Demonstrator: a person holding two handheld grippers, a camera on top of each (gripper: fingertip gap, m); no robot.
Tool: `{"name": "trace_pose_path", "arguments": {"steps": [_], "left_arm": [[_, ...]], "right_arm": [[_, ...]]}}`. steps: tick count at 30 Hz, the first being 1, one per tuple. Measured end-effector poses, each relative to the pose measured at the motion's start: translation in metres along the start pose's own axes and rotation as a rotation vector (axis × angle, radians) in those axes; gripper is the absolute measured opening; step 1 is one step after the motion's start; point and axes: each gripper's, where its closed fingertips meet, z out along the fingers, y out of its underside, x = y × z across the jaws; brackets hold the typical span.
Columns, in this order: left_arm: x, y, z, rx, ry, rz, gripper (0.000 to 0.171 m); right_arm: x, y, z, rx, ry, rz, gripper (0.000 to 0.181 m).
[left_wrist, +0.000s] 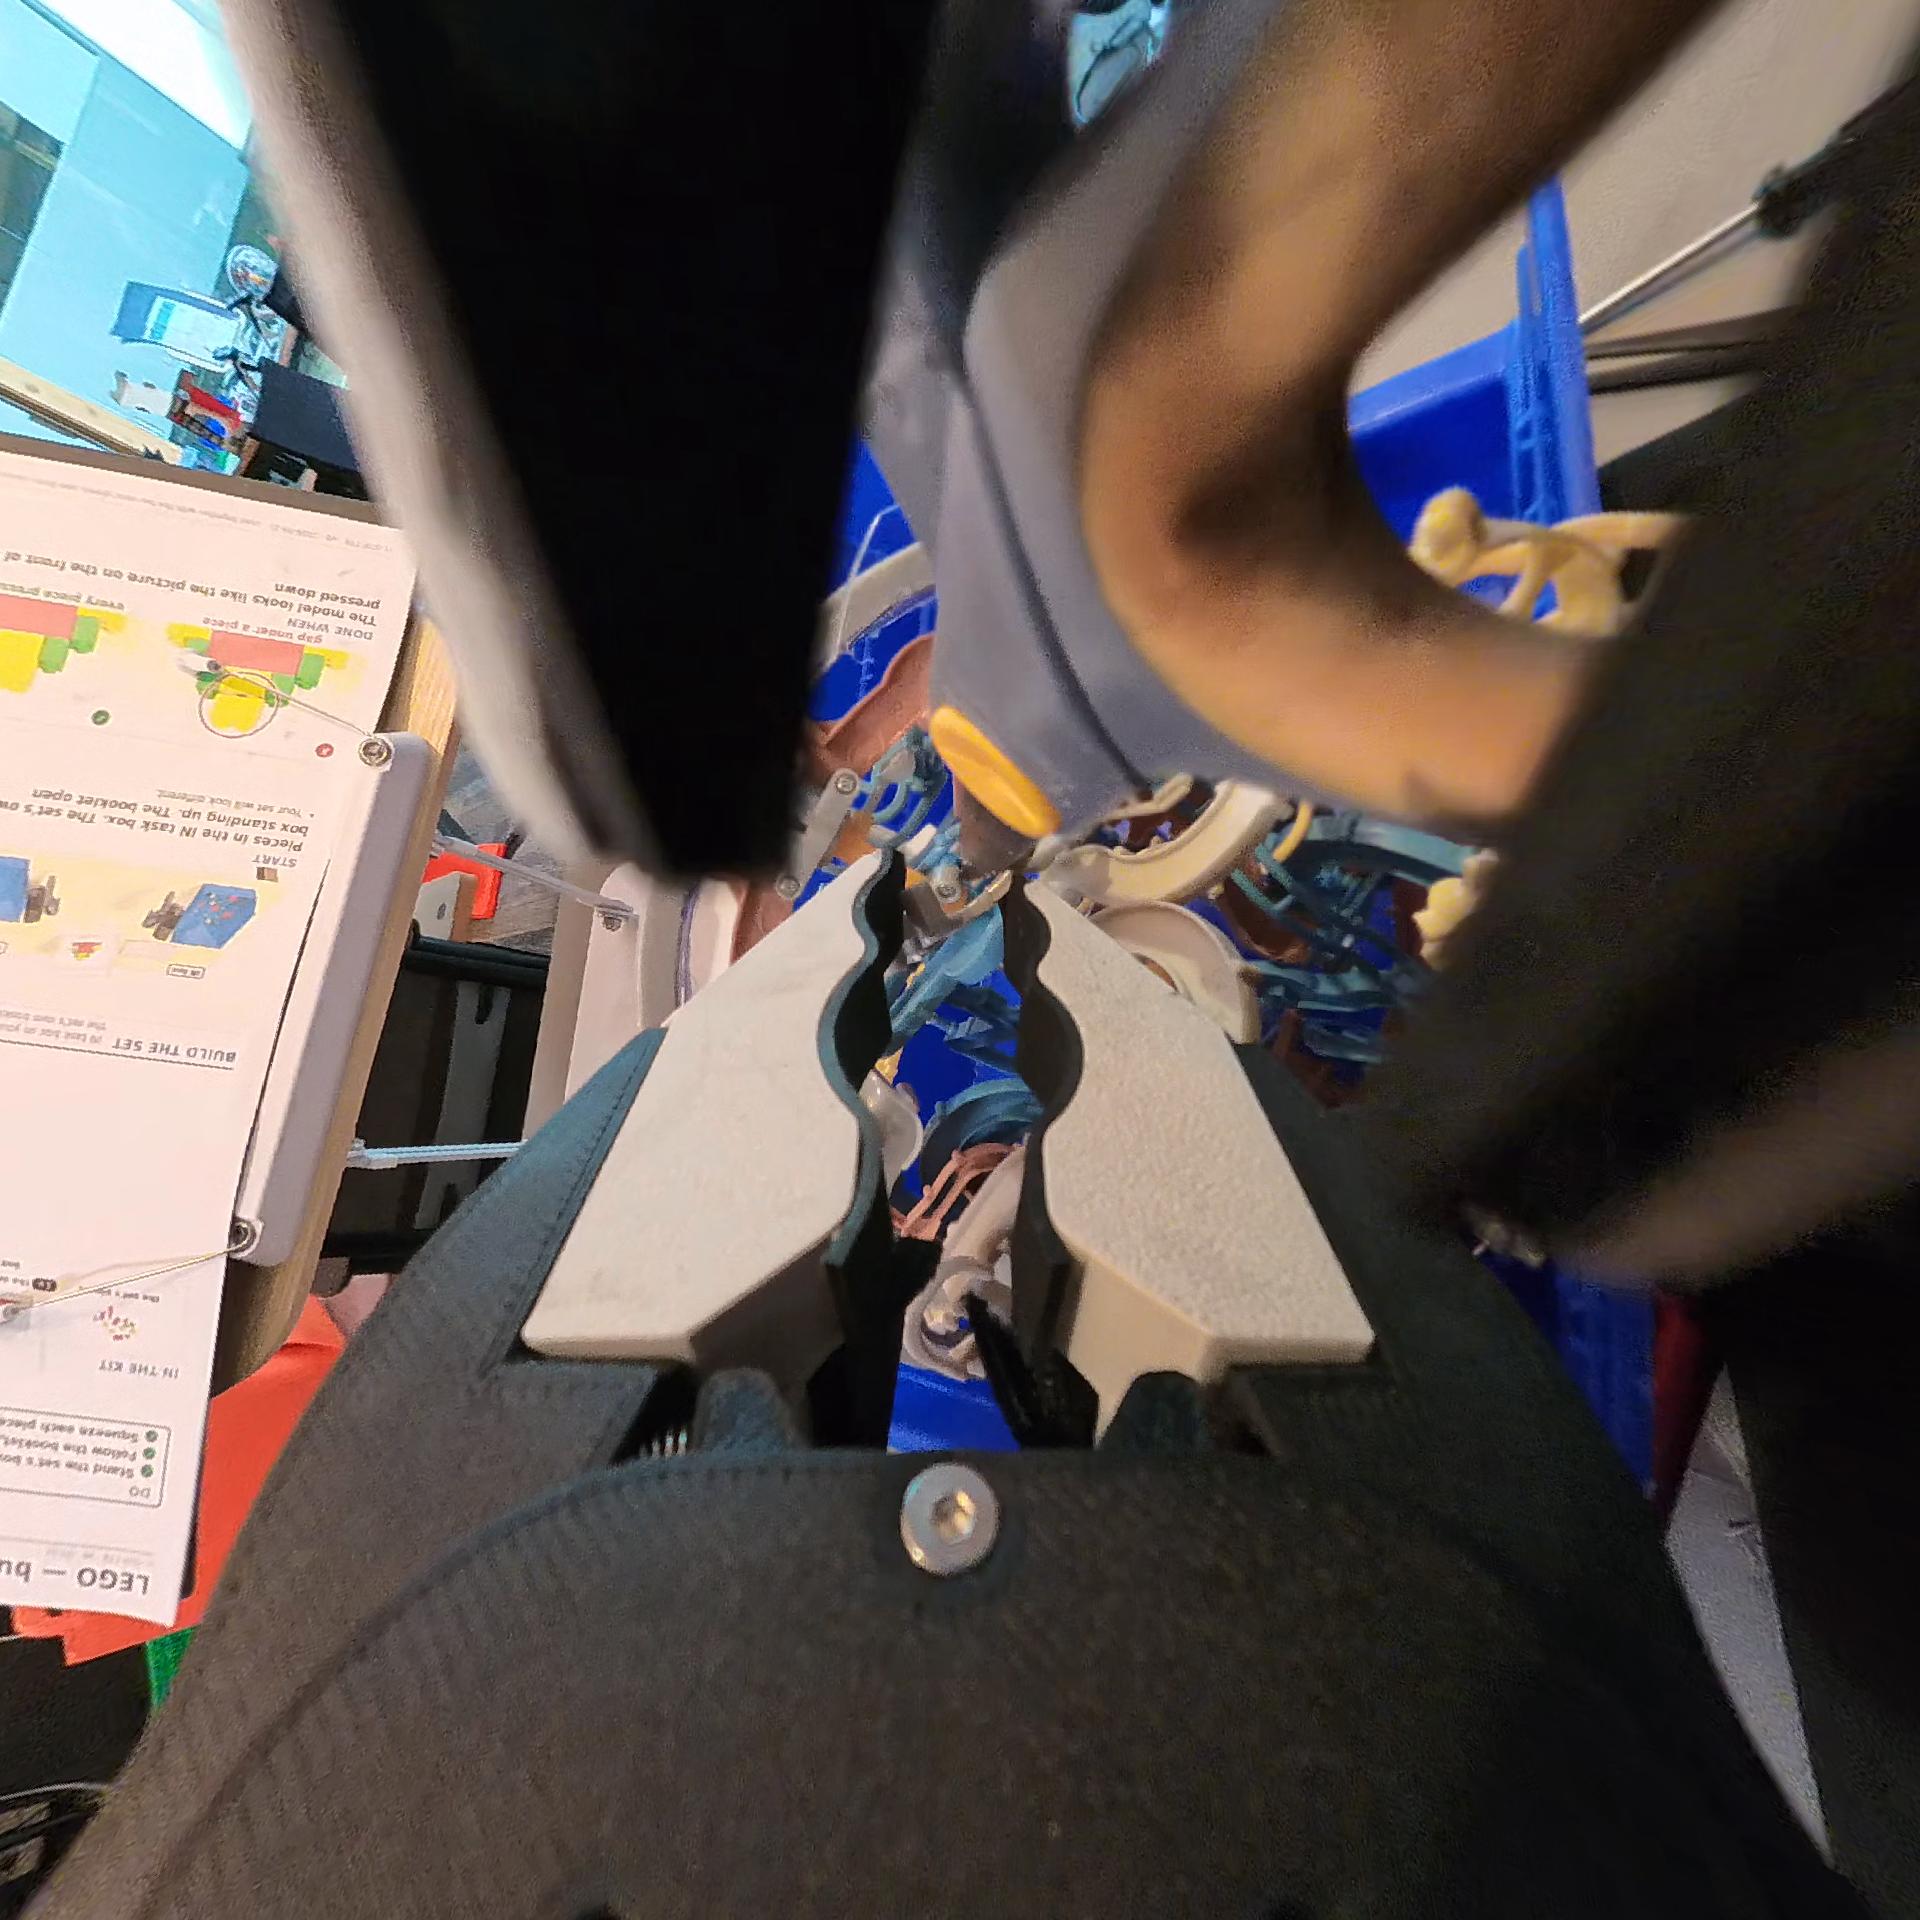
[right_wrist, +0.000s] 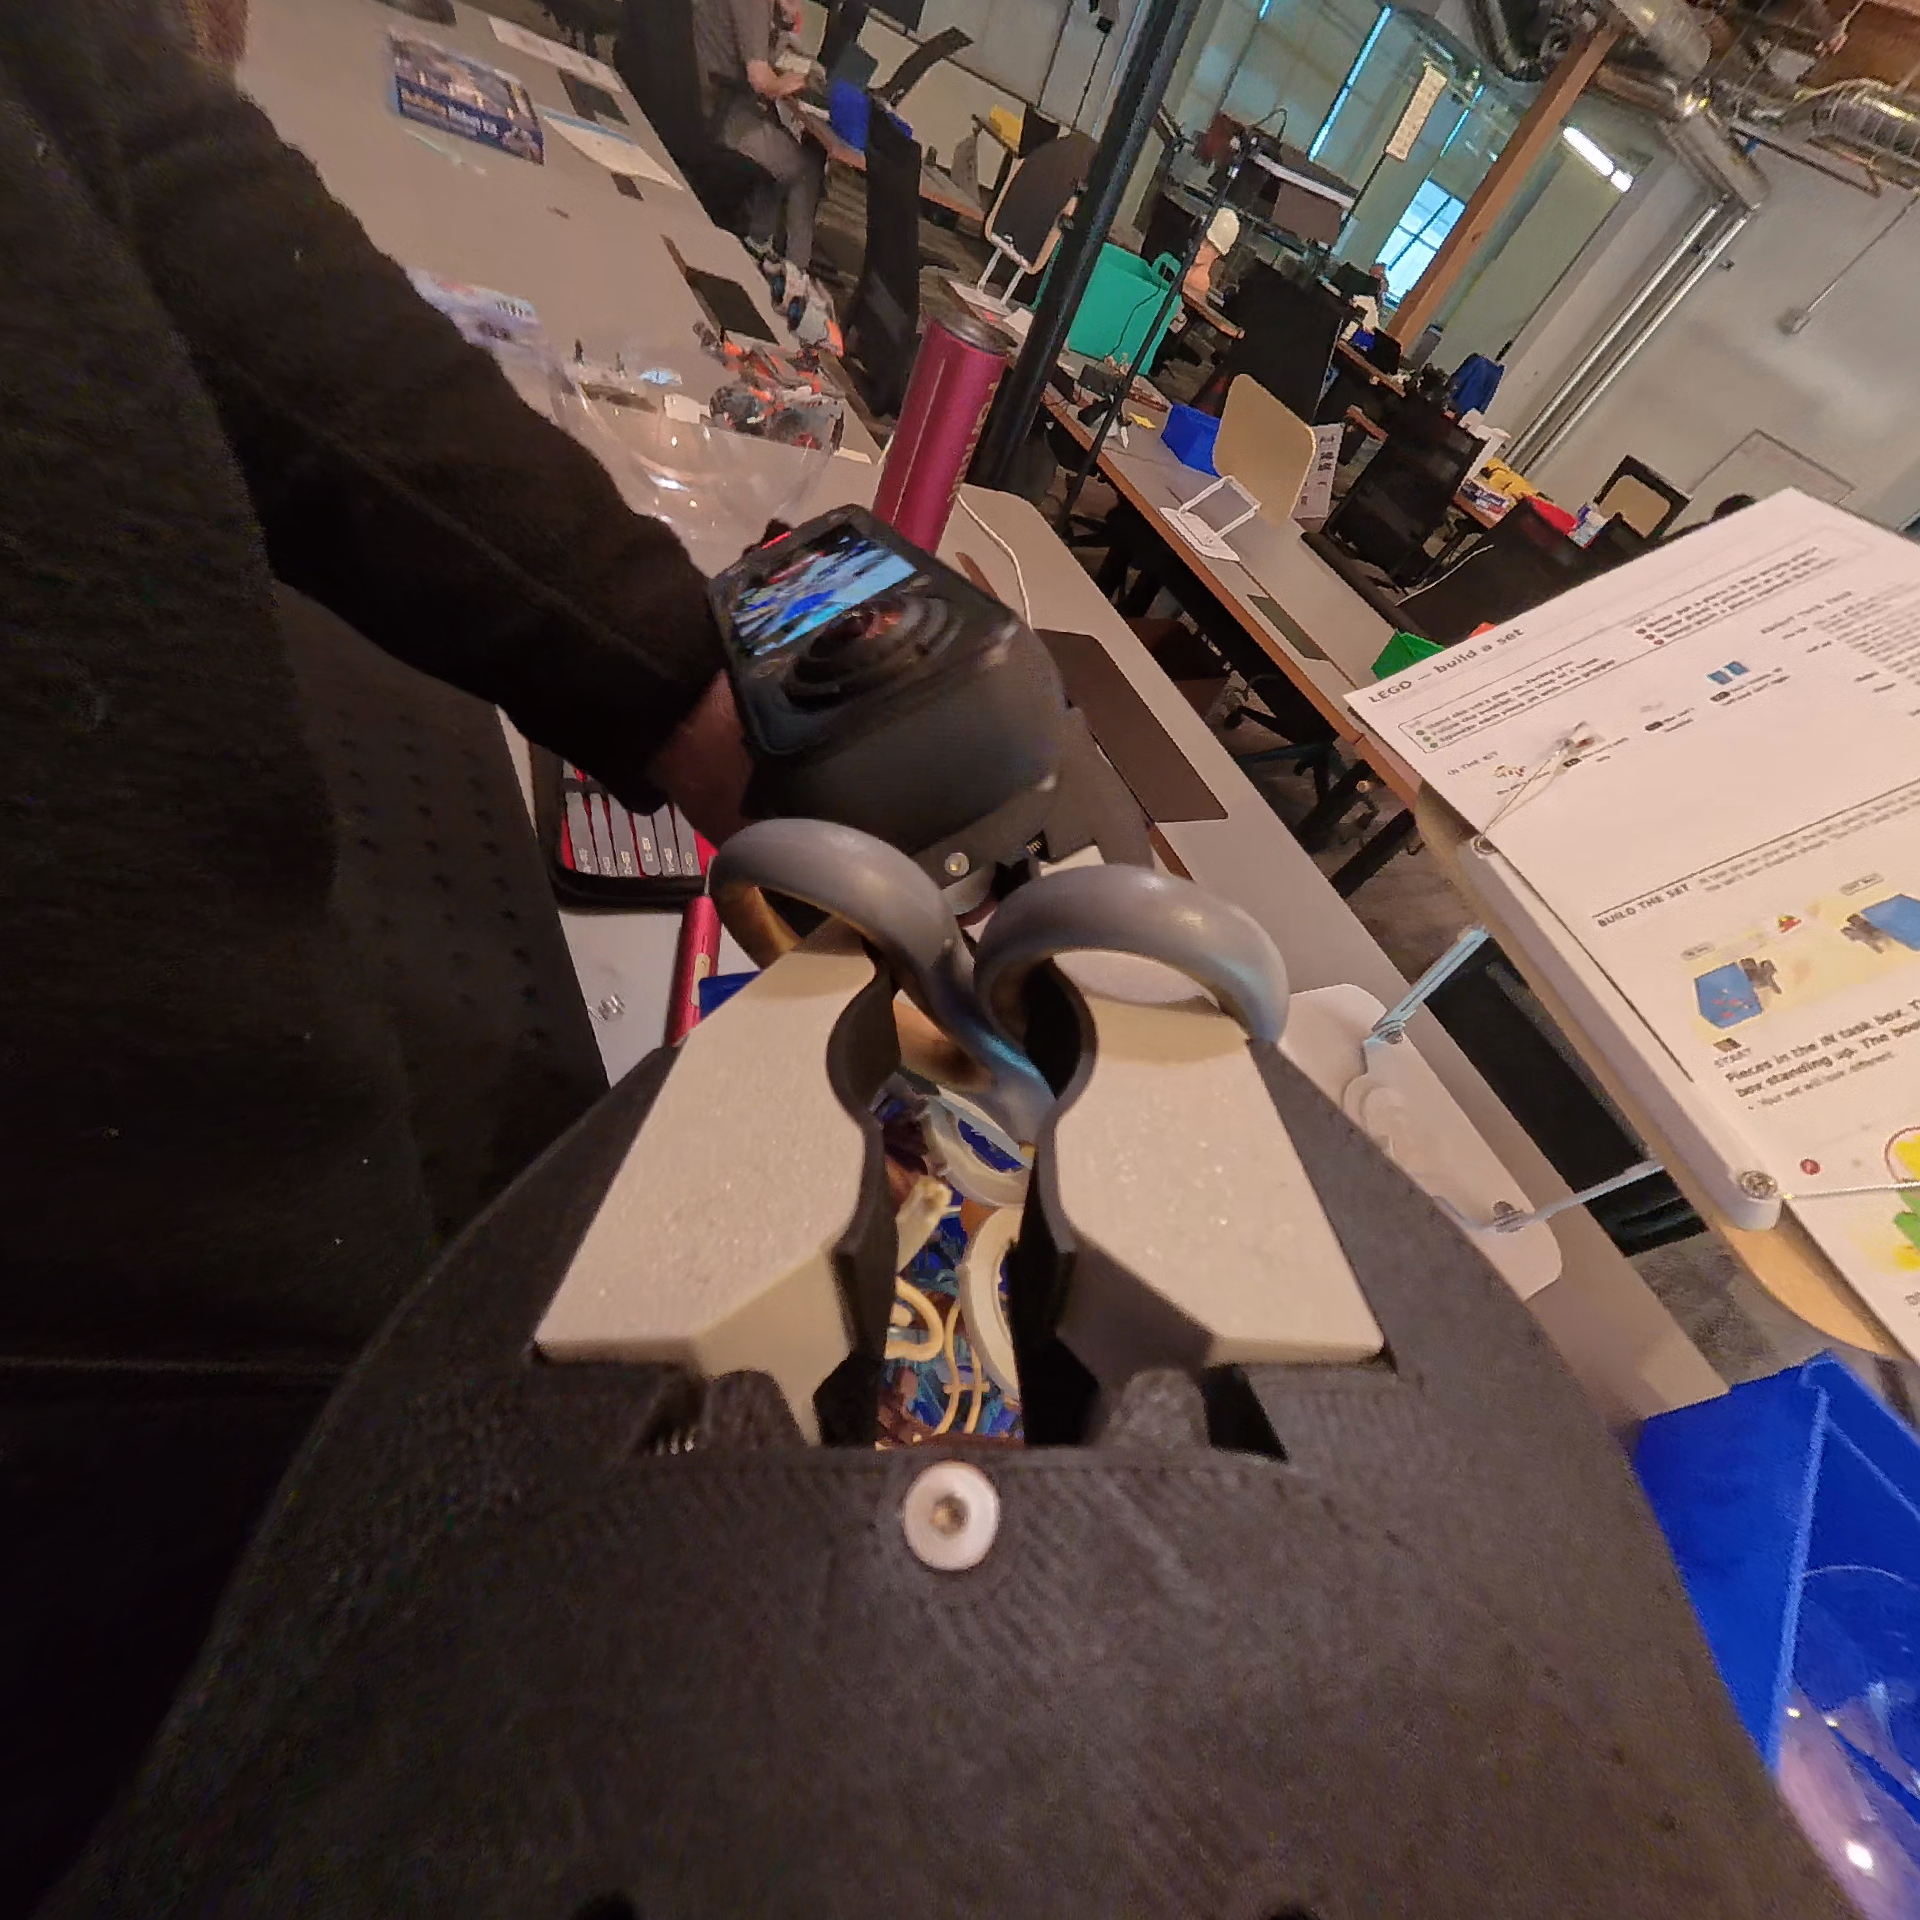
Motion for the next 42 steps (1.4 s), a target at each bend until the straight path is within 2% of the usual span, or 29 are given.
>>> {"name": "trace_pose_path", "arguments": {"steps": [3, 6, 9, 13, 16, 19, 24, 29, 33, 35, 38, 42], "left_arm": [[0.000, 0.003, 0.000, 0.001, -0.002, 0.010, 0.011], [0.001, 0.005, 0.001, -0.007, 0.002, 0.008, 0.022], [0.001, 0.006, 0.002, -0.004, -0.001, 0.009, 0.014], [0.000, 0.003, 0.000, -0.002, -0.001, 0.002, 0.016], [-0.006, -0.003, -0.003, 0.033, 0.006, -0.033, 0.016], [-0.010, -0.009, -0.003, 0.048, 0.028, -0.079, 0.016], [-0.014, -0.012, -0.002, 0.063, 0.084, -0.146, 0.016], [-0.019, -0.008, -0.003, 0.073, 0.148, -0.220, 0.015], [-0.022, -0.006, -0.002, 0.063, 0.191, -0.245, 0.015], [-0.024, -0.004, 0.000, 0.065, 0.222, -0.294, 0.015], [-0.029, -0.001, 0.006, 0.053, 0.257, -0.368, 0.014], [-0.030, -0.002, 0.017, 0.017, 0.302, -0.473, 0.014]], "right_arm": [[-0.008, 0.002, 0.006, -0.020, 0.008, -0.046, 0.017], [-0.014, 0.005, 0.009, -0.034, 0.011, -0.080, 0.017], [-0.021, 0.007, 0.014, -0.044, 0.009, -0.099, 0.018], [-0.012, 0.001, 0.007, -0.021, 0.023, -0.054, 0.018], [0.021, -0.011, -0.015, 0.114, 0.014, 0.174, 0.018], [0.060, -0.010, -0.036, 0.227, -0.028, 0.427, 0.018], [0.122, 0.015, -0.059, 0.408, -0.129, 0.898, 0.019], [0.163, 0.042, -0.089, 0.603, -0.162, 1.142, 0.018], [0.161, 0.038, -0.114, 0.684, -0.137, 1.117, 0.017], [0.155, 0.031, -0.123, 0.676, -0.112, 1.061, 0.017], [0.143, 0.028, -0.122, 0.622, -0.069, 1.001, 0.017], [0.145, 0.024, -0.126, 0.700, 0.028, 0.951, 0.017]]}}
